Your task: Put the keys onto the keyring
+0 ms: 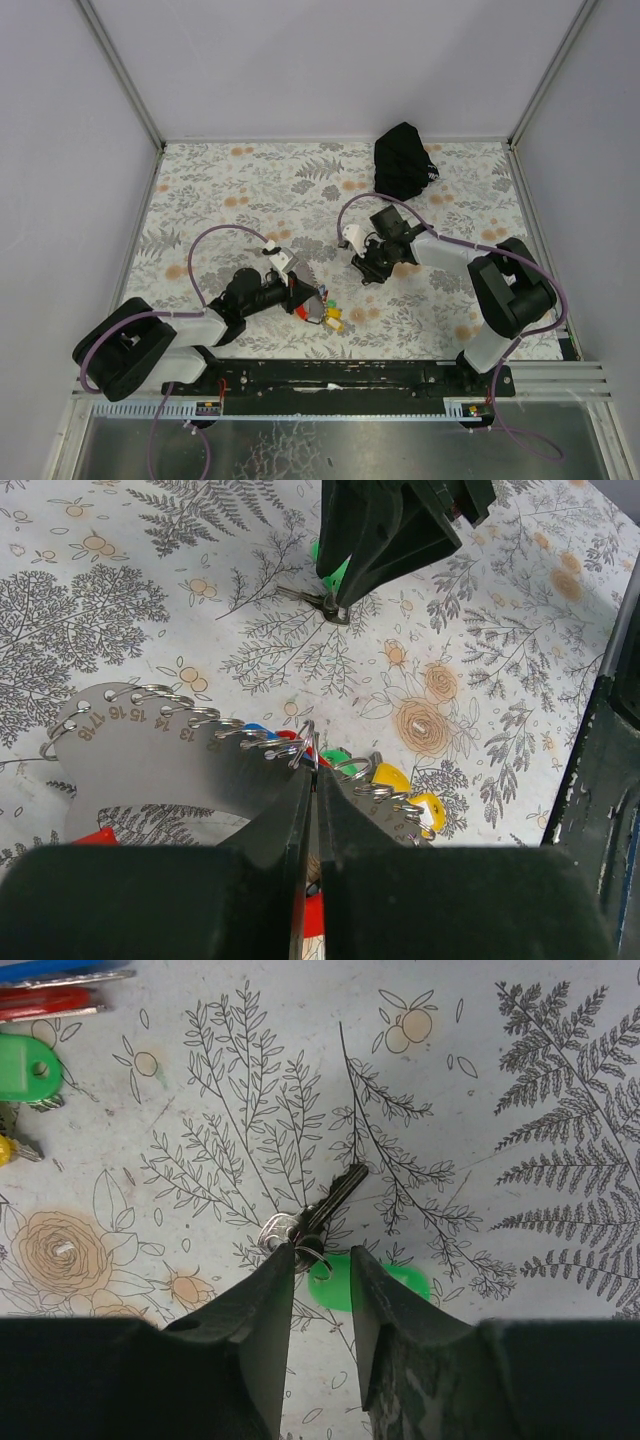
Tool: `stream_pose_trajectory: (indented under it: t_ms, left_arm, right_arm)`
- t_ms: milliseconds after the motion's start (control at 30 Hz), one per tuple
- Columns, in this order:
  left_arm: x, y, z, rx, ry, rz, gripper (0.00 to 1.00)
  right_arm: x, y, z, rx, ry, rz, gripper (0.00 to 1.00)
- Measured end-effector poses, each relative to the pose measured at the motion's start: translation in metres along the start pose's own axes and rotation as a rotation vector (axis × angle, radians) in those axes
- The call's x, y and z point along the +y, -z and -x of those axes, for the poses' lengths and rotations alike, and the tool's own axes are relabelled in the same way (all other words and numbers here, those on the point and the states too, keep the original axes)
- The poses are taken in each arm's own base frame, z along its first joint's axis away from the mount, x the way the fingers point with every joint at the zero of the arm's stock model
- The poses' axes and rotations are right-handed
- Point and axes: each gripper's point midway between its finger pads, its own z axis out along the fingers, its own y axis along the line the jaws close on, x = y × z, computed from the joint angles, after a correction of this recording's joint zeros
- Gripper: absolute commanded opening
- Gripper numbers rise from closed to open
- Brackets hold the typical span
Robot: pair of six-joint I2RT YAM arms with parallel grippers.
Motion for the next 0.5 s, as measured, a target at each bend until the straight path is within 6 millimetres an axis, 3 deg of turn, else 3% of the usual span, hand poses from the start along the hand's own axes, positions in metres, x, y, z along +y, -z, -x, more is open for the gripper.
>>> stream_pose_trajectory:
  t_ms: [200, 333, 500]
  left_arm:
    - [-0.003, 0.001, 0.008, -0.025, -0.008, -0.009, 0.0]
    - [-0.005, 0.002, 0.013, -0.042, -0.015, -0.014, 0.0]
    - [-0.005, 0.002, 0.014, -0.043, -0.015, -0.014, 0.0]
  right_arm:
    - [0.0, 0.0, -0.001, 0.002, -0.063, -0.005, 0.14]
    - [0.005, 0.0, -0.002, -0.008, -0.147, -0.015, 0.1]
    - [0.015, 0.015, 0.0, -0.046, -0.27, -0.04, 0.06]
